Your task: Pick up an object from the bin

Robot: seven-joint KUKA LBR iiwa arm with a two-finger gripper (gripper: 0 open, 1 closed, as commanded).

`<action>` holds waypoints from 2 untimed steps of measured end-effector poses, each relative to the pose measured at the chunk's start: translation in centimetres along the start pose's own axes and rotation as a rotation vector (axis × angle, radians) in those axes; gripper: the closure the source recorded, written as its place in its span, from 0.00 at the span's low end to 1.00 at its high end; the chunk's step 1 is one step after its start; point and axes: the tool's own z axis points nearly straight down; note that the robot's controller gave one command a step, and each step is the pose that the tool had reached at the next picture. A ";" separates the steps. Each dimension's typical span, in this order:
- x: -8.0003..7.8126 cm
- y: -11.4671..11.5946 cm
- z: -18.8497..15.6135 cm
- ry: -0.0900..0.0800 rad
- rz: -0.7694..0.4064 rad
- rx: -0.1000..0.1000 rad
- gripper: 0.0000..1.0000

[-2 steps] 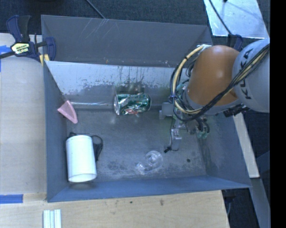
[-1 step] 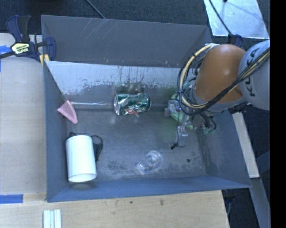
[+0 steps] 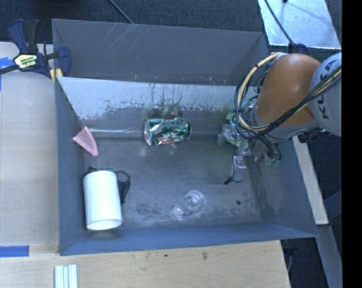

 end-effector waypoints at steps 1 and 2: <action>-3.3 4.7 -0.9 0.000 0.014 0.000 0.00; -4.5 2.2 1.4 -0.004 -0.023 -0.005 0.00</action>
Offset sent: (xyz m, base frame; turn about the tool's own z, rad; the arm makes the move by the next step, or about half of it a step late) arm 0.0463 -0.0360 -0.0412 -0.0402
